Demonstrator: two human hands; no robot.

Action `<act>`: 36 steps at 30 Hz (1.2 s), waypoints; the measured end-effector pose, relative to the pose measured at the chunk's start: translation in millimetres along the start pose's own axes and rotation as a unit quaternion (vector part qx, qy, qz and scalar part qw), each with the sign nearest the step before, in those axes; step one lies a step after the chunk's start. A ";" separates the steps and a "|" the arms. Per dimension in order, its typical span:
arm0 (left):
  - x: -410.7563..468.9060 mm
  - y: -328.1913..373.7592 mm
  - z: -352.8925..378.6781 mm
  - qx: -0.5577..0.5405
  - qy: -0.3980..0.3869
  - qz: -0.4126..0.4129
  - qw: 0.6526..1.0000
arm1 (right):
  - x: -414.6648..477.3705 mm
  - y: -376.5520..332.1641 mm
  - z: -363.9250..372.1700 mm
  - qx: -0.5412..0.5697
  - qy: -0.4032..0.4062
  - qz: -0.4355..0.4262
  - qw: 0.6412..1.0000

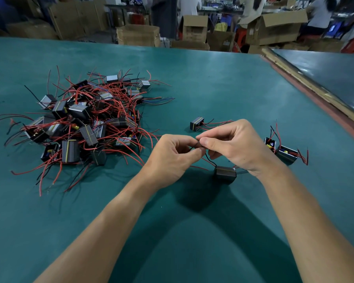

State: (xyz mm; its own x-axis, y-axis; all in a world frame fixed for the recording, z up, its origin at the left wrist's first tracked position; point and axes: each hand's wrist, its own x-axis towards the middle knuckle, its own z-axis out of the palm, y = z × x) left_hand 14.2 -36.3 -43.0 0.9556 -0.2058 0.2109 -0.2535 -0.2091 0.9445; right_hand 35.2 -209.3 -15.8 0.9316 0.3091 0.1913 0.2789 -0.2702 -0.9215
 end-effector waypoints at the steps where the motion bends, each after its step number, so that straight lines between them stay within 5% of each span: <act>1: 0.1 0.1 0.0 0.004 -0.001 0.001 1.000 | 0.0 -0.3 0.1 -0.004 -0.003 -0.002 1.000; 36: -4.1 -3.4 1.5 0.120 0.065 0.039 0.990 | 1.5 5.0 11.7 -0.036 0.003 -0.028 0.999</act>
State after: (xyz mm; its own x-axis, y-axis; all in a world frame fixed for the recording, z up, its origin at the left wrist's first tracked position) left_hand 11.0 -36.2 -47.4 0.9393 -0.1089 0.3253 -0.3400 -0.4212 0.8408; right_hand 35.2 -199.6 -24.0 0.9151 0.3210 0.2441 0.3466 -0.3167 -0.8830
